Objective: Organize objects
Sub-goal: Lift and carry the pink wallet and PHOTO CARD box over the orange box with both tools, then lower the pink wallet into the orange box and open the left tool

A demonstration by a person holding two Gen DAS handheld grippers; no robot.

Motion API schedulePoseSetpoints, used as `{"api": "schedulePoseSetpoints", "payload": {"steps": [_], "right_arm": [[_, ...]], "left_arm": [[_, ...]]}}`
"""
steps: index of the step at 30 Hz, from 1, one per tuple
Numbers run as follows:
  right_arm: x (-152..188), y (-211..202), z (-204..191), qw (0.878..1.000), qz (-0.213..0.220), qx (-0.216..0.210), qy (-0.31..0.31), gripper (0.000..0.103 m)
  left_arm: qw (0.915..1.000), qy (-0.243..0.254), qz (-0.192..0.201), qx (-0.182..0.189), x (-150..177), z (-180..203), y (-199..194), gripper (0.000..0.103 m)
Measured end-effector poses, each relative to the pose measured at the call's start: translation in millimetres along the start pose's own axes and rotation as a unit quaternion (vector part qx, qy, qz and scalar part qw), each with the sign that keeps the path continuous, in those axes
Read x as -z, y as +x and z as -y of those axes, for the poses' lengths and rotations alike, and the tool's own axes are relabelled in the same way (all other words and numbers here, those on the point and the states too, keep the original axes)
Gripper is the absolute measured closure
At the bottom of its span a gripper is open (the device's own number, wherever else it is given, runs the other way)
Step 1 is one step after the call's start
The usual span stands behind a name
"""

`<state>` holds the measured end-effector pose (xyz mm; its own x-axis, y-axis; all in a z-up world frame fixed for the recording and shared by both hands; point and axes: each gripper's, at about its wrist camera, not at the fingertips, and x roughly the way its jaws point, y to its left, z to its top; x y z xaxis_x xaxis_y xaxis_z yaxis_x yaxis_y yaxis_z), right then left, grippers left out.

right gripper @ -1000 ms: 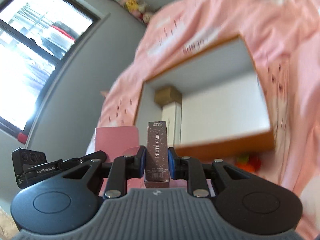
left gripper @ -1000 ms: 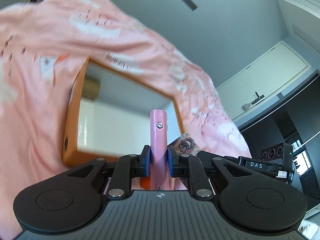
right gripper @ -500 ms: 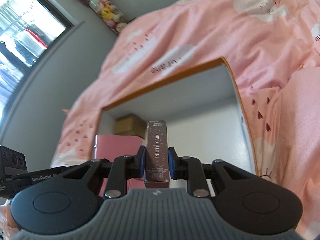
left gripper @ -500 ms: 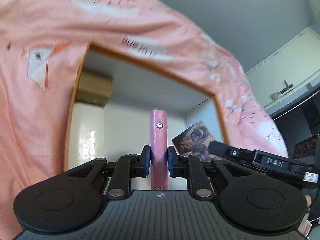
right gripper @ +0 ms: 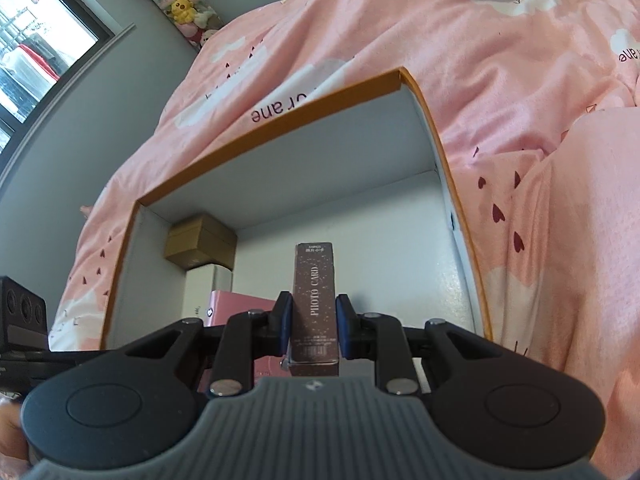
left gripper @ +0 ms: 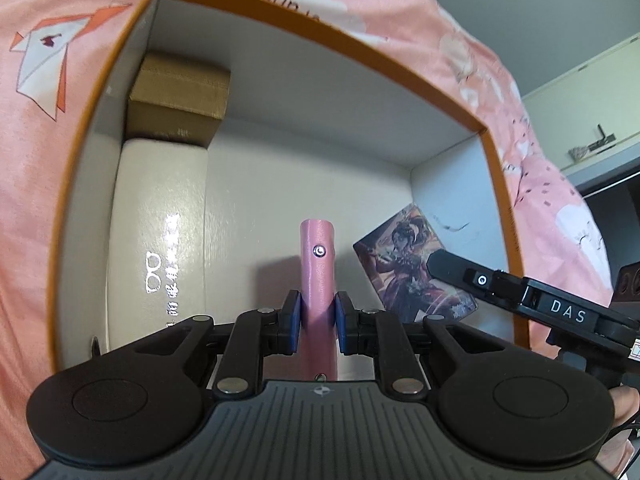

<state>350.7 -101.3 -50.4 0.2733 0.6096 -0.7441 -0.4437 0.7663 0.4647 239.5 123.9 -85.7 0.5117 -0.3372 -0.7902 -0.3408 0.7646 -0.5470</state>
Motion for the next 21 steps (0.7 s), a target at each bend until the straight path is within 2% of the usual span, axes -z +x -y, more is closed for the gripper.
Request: {"api": "schedulePoseSetpoints", "payload": {"steps": [5,10,13,16,18,21], "right_arm": [[2.3,2.6,1.5,1.000,0.000,0.002,-0.009,0.079],[4.2,4.6,1.3,1.000,-0.002,0.002,-0.013,0.079],[5.5,5.7,0.9,1.000,-0.003,0.003,-0.015,0.079],[6.5,6.8,-0.5,1.000,-0.005,0.006,-0.018,0.079],[7.1,8.0,-1.1,1.000,-0.008,0.008,-0.019,0.079],[8.9,10.9,-4.1,0.999,-0.010,0.018,-0.027,0.079]], "left_arm": [[0.9999,0.002,-0.005,-0.010,2.6,-0.3,0.6,0.083],[0.9972,0.034,-0.005,-0.066,2.2,9.7,-2.6,0.078],[0.9950,0.053,-0.003,-0.084,2.8,12.6,-4.1,0.077],[0.9904,0.078,0.000,-0.114,4.6,17.8,-5.7,0.076],[0.9882,0.092,0.010,-0.122,5.6,19.9,-11.2,0.069],[0.9887,0.095,0.027,-0.113,3.5,21.4,-22.7,0.062]]}}
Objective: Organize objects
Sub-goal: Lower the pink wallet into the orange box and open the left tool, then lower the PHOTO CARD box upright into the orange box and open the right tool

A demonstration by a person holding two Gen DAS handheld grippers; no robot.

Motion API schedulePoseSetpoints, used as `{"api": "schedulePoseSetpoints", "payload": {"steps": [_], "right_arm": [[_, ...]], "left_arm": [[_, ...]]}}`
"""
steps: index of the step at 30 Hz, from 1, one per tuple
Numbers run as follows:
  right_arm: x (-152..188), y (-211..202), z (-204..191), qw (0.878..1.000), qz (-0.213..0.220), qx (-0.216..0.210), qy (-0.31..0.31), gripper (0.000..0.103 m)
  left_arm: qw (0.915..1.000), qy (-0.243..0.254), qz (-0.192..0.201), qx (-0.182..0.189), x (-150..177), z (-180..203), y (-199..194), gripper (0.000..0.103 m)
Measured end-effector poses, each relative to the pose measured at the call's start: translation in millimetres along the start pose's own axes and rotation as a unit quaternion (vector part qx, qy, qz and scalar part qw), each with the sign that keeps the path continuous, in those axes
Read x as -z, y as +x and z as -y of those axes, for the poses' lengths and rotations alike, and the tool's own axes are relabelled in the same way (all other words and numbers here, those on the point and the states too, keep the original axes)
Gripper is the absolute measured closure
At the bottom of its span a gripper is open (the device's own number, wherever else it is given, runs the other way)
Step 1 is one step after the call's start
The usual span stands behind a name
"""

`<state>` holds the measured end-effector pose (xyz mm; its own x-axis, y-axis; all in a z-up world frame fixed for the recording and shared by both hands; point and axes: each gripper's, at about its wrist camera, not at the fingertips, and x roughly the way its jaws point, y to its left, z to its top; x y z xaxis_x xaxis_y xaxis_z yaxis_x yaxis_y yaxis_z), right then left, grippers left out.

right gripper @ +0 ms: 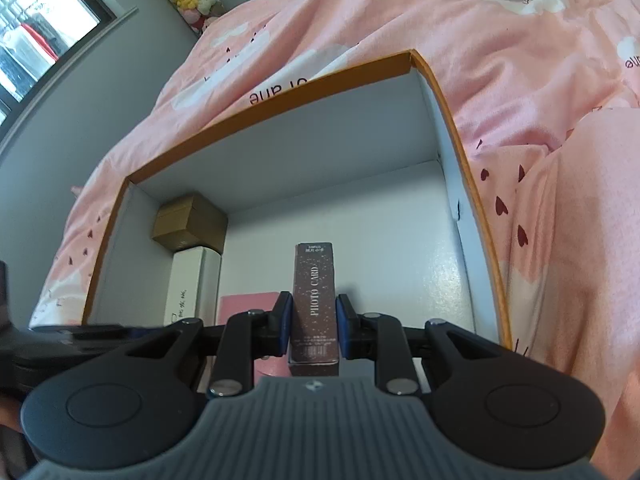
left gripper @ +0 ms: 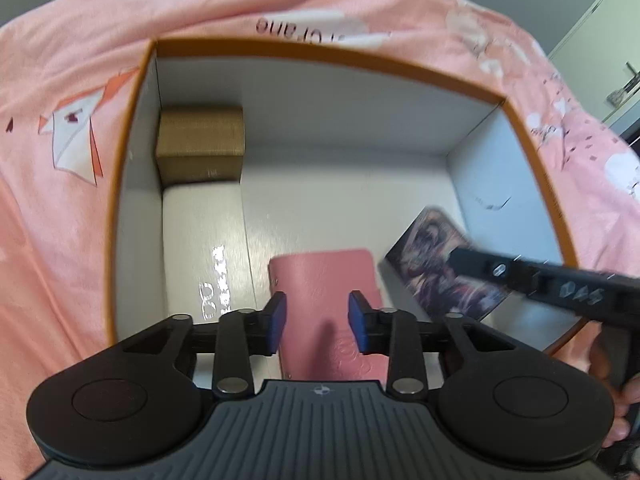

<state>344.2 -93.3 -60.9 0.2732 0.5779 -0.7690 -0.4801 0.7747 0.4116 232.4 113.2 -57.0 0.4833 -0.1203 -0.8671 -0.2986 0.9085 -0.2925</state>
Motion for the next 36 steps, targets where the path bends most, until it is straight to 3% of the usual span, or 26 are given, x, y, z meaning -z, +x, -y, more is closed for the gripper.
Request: {"api": "schedulePoseSetpoints", "payload": {"steps": [7,18,22,28,36], "right_arm": [[5.4,8.3,-15.8,0.999,-0.012,0.011,-0.038,0.079],[14.2,29.8,-28.2,0.995,-0.091,-0.020,-0.043,0.077],[8.9,25.6,-21.2,0.996,-0.084,-0.023,-0.017,0.078],[-14.7,10.7,-15.8,0.999,-0.035,-0.010,-0.001,0.079],[-51.9,37.6,-21.4,0.995,-0.020,-0.077,0.065,0.079]], "left_arm": [[0.9990,0.001,0.045,0.004,-9.9,2.9,-18.8,0.054],[0.9981,-0.005,0.061,0.008,-12.6,0.1,-22.6,0.050],[0.9972,0.008,0.074,-0.005,-15.0,0.2,-23.2,0.050],[0.9938,0.011,0.111,0.003,-25.7,-2.9,-33.2,0.050],[0.9920,0.019,0.124,-0.001,-42.9,-10.0,-32.4,0.050]]}}
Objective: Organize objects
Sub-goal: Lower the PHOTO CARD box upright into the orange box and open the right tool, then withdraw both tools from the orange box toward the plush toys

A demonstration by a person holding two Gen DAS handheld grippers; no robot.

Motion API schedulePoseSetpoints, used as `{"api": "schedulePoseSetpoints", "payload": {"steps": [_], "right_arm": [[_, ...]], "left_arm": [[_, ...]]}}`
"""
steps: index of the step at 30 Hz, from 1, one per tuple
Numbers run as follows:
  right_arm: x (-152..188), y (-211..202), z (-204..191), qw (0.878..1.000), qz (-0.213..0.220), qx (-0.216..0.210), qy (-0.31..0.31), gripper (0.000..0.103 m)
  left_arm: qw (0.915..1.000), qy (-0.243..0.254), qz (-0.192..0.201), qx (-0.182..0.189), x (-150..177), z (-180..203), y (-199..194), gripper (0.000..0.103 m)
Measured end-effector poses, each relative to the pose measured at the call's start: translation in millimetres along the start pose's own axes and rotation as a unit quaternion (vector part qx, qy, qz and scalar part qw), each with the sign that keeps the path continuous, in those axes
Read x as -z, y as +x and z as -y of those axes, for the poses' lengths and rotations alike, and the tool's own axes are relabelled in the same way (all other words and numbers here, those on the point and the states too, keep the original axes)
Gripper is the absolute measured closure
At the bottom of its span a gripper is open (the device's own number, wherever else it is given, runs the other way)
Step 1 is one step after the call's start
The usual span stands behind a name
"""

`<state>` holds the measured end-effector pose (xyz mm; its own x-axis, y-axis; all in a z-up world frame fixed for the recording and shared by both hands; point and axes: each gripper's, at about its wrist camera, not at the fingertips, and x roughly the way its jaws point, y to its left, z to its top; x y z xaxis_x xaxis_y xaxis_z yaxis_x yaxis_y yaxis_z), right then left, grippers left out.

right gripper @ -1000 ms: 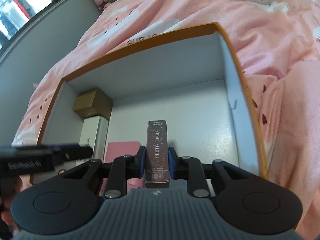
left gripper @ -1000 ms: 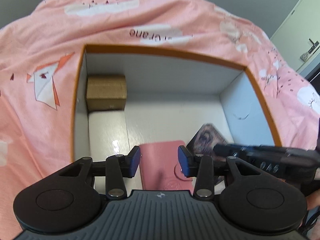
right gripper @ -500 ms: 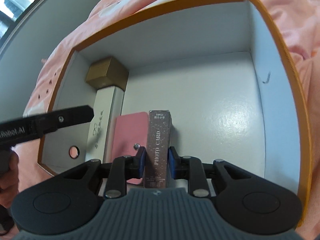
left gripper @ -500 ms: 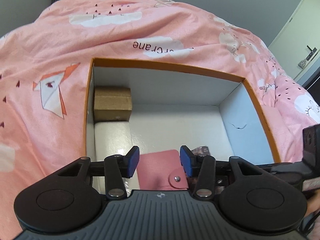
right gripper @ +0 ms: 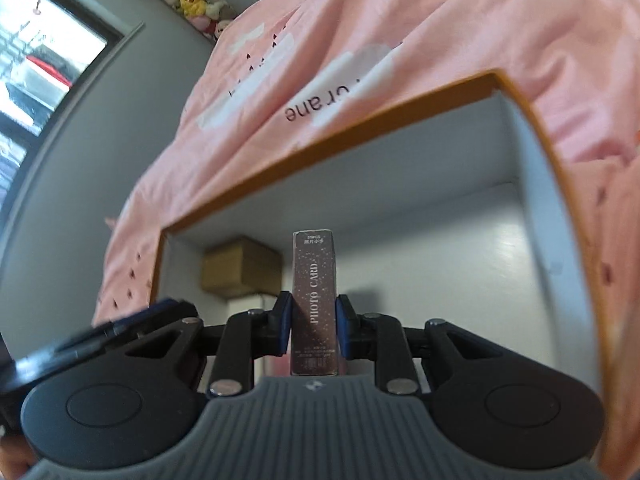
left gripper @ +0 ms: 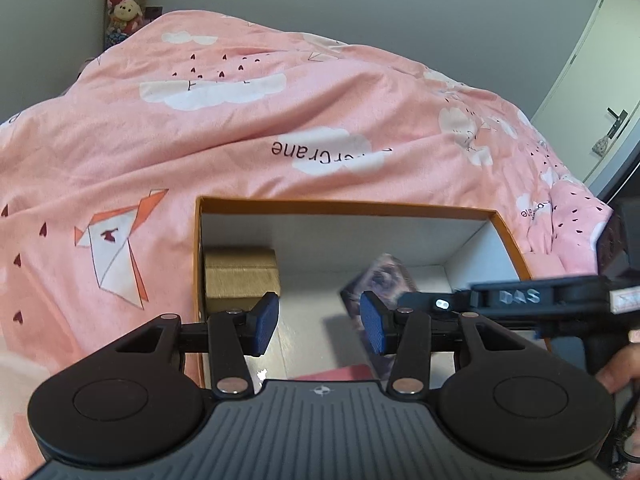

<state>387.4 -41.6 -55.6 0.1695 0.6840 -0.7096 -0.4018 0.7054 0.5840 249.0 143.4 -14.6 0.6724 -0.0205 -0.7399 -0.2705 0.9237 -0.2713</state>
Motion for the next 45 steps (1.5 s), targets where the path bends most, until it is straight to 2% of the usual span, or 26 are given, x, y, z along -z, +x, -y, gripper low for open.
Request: {"api": "schedulePoseSetpoints", "payload": {"steps": [6,12,14,18,21,24,27,31,35,40,42,45], "right_arm": [[-11.6,39.7,-8.7,1.000,-0.011,-0.013,0.018,0.079],[-16.0,68.4,-9.6,0.999,-0.040,-0.023,0.020,0.079],[-17.2,70.7,-10.7,0.999,-0.048,-0.011,0.009,0.078],[-15.0,66.8,-13.8,0.998,-0.049,0.039,-0.029,0.070],[-15.6,69.1,-16.1,0.995,-0.057,0.069,-0.052,0.070],[-15.0,72.1,-17.6,0.993,-0.066,0.073,-0.064,0.070],[-14.8,74.3,-19.0,0.992,-0.069,0.074,-0.071,0.080],[-11.4,77.8,-21.3,0.993,-0.075,0.053,-0.078,0.087],[-11.8,78.4,-29.0,0.991,-0.068,0.049,-0.108,0.089],[-12.5,70.9,-31.0,0.990,-0.060,0.045,-0.116,0.090],[-10.8,61.5,-35.3,0.991,-0.051,0.040,-0.120,0.089],[-3.6,38.4,-44.4,0.990,-0.031,0.037,-0.135,0.088]], "left_arm": [[1.0000,0.003,-0.002,-0.003,-3.8,-4.5,8.2,0.050],[1.0000,0.001,-0.004,-0.005,-3.8,-10.4,12.9,0.050],[1.0000,0.002,-0.008,-0.002,-3.4,-10.5,14.3,0.050],[0.9998,0.017,-0.008,-0.001,-1.7,-5.2,16.4,0.050],[0.9994,0.032,-0.008,-0.009,0.4,-0.6,17.9,0.050],[0.9992,0.037,-0.013,-0.009,1.1,0.3,19.6,0.050],[0.9991,0.037,-0.017,-0.012,1.3,-0.8,20.5,0.050],[0.9988,0.042,-0.018,-0.017,2.1,-1.0,20.2,0.050],[0.9987,0.043,-0.022,-0.017,4.0,-0.1,19.8,0.050],[0.9986,0.047,-0.020,-0.014,8.3,4.1,10.3,0.050],[0.9986,0.051,-0.016,-0.005,10.4,8.3,2.3,0.050],[0.9972,0.067,0.001,0.032,16.2,17.7,-16.8,0.049]]}}
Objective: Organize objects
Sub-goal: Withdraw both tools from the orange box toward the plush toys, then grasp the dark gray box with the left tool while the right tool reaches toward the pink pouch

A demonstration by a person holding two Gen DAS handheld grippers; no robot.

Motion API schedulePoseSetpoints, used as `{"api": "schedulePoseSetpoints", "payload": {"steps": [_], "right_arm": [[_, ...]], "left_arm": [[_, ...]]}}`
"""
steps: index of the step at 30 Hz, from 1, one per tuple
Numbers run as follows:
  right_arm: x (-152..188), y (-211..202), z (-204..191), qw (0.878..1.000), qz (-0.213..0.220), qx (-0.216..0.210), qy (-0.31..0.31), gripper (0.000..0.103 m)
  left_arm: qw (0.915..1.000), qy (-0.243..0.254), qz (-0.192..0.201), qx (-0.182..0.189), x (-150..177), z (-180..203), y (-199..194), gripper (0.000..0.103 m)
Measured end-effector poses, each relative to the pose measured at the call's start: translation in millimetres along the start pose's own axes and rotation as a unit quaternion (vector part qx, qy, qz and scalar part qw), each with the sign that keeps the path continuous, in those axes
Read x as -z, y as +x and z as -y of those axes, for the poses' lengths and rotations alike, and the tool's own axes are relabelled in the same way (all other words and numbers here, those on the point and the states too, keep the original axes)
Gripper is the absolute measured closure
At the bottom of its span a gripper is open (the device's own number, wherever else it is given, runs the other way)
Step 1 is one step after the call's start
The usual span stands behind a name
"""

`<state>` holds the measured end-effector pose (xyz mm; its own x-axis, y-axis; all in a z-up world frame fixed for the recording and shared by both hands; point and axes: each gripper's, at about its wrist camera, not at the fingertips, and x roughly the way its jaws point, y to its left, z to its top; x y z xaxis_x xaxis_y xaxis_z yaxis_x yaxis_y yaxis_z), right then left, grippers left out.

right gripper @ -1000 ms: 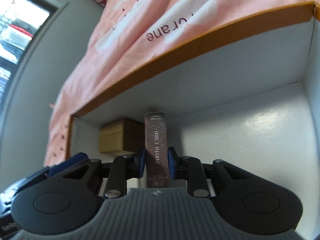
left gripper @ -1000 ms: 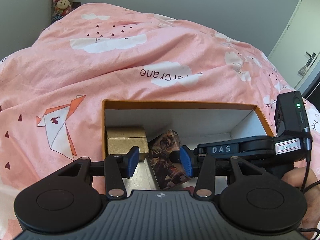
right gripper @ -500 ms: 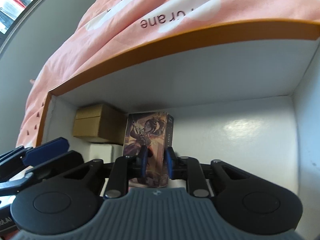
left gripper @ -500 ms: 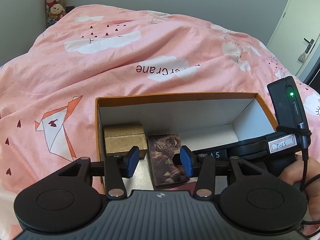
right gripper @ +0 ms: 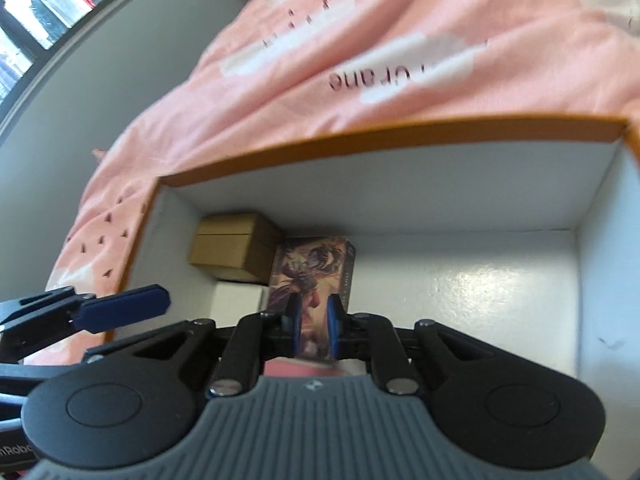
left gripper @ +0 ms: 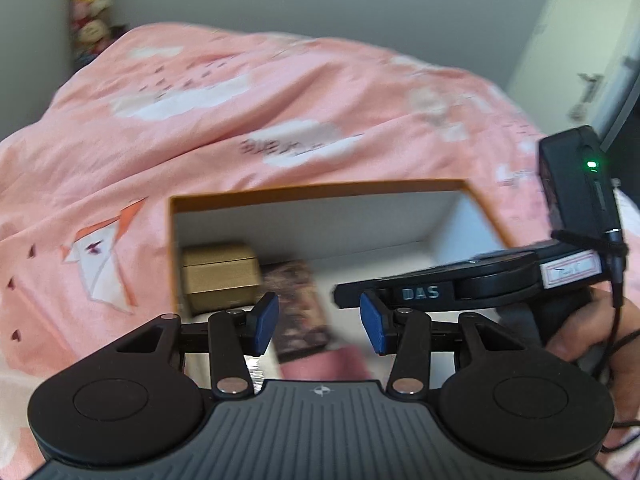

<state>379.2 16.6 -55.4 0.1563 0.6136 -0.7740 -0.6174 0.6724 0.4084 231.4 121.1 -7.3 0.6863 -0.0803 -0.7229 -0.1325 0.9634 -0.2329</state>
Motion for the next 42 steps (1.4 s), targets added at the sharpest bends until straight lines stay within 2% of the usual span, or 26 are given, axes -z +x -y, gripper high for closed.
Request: {"api": "schedulePoseSetpoints", "payload": {"steps": [6,9,13,16,17,19,22,26,29,33,36,39,42], "right_arm": [[34.6,-66.2,-15.7,0.997,0.068,0.004,-0.046,0.085],[58.4,-97.6,-20.0,0.993,0.104,0.009,-0.058,0.075],[96.6,-127.8,-23.6,0.990,0.131,0.002,-0.061,0.062],[126.4,-141.1,-25.9,0.989,0.135,0.020,-0.065,0.061],[136.0,-144.0,-26.2,0.989,0.131,0.027,-0.066,0.060],[154.9,-146.7,-26.3,0.991,0.116,0.030,-0.060,0.060],[177.4,-144.7,-27.6,0.996,0.074,0.008,-0.041,0.060],[202.8,-132.8,-30.9,1.000,0.010,-0.010,-0.007,0.060],[215.9,-125.9,-31.4,1.000,-0.013,0.005,0.006,0.062],[225.8,-121.4,-26.1,0.999,-0.036,0.011,0.025,0.080],[231.7,-120.9,-22.6,0.999,-0.041,0.016,0.031,0.084],[235.9,-118.1,-18.5,0.998,-0.041,0.018,0.042,0.091],[237.6,-113.2,-14.9,0.998,-0.041,0.017,0.048,0.097]], "left_arm": [[0.9985,0.024,0.036,0.035,21.6,25.0,-42.9,0.046],[0.9977,0.029,0.039,0.047,37.3,35.4,-59.2,0.043],[0.9978,0.016,0.008,0.063,60.4,40.3,-67.1,0.038],[0.9962,-0.002,-0.040,0.077,79.5,39.2,-65.9,0.033],[0.9950,-0.013,-0.055,0.083,86.3,36.9,-65.1,0.029],[0.9912,-0.033,-0.091,0.090,101.2,31.2,-63.4,0.028],[0.9839,-0.064,-0.147,0.079,121.0,22.7,-55.6,0.028],[0.9736,-0.088,-0.183,0.104,148.5,23.5,-54.2,0.030],[0.9700,-0.097,-0.191,0.115,159.0,26.0,-50.9,0.030],[0.9706,-0.106,-0.187,0.109,169.2,26.6,-45.4,0.030],[0.9718,-0.112,-0.178,0.107,174.2,24.7,-41.3,0.027],[0.9732,-0.103,-0.176,0.107,175.7,28.3,-35.8,0.021],[0.9752,-0.082,-0.176,0.107,175.4,37.1,-30.3,0.020]]}}
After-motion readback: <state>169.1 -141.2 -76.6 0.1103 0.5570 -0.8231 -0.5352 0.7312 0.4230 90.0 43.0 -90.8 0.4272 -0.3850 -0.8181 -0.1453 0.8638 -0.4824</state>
